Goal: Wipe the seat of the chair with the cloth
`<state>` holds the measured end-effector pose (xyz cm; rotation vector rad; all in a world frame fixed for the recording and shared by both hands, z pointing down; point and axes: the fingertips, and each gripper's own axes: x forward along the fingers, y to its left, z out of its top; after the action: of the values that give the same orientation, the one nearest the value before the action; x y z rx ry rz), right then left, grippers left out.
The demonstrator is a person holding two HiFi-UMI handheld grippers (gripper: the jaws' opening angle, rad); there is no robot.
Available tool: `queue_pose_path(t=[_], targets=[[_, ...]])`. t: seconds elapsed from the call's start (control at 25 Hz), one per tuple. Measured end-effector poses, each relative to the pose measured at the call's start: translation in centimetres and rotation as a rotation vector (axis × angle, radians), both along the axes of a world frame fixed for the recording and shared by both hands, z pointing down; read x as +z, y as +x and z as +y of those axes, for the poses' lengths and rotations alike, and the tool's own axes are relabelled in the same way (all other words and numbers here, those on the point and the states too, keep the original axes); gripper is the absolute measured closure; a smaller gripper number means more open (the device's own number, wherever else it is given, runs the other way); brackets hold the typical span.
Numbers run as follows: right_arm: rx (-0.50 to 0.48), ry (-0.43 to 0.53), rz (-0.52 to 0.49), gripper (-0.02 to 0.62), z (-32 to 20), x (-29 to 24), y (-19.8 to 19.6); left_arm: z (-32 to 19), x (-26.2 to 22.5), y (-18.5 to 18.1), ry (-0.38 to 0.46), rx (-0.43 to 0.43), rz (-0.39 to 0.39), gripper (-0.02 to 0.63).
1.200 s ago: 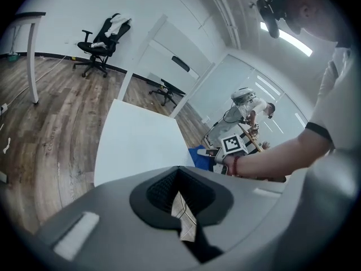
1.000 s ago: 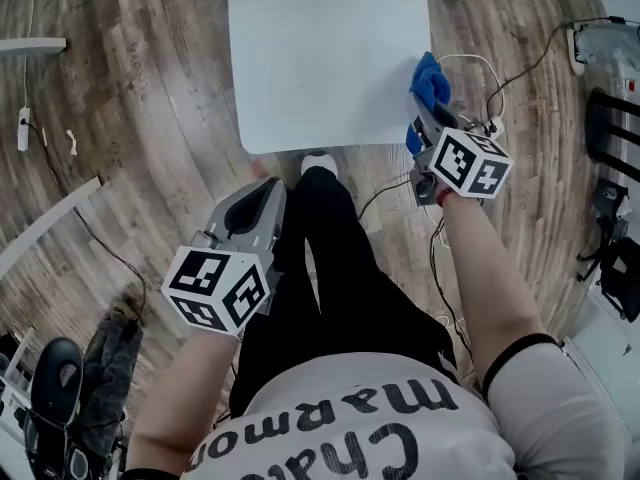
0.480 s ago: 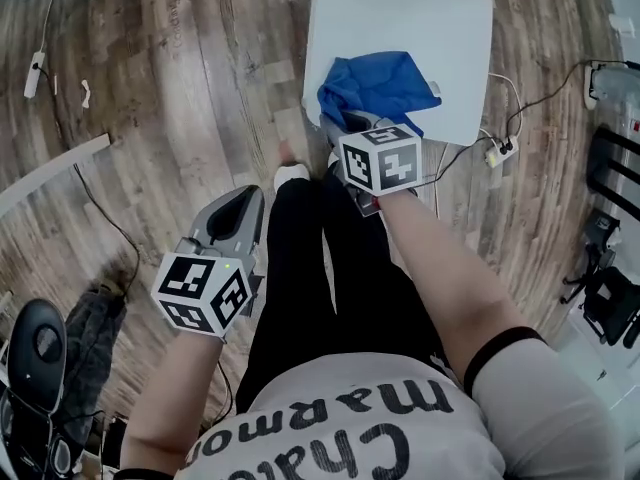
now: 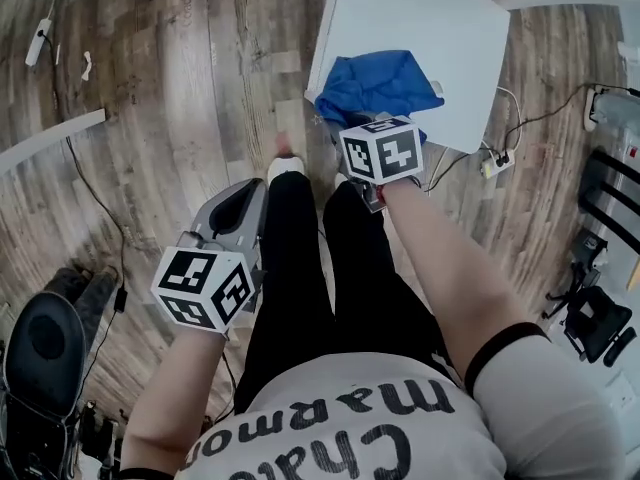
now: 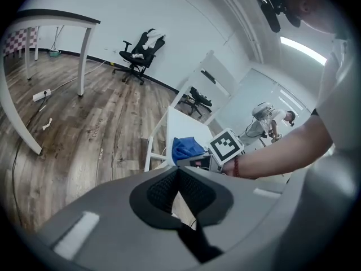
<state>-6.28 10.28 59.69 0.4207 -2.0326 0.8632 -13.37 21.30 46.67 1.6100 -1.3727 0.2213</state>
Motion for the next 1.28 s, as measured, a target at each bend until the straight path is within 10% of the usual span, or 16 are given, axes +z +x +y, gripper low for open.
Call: queue_pose_path(t=[1.28], targets=[[0.341, -0.117, -0.086, 0.549, -7.0, 0.5, 29.5, -10.8, -1.0, 24.4, 0.008, 0.266, 0.015, 0.6]])
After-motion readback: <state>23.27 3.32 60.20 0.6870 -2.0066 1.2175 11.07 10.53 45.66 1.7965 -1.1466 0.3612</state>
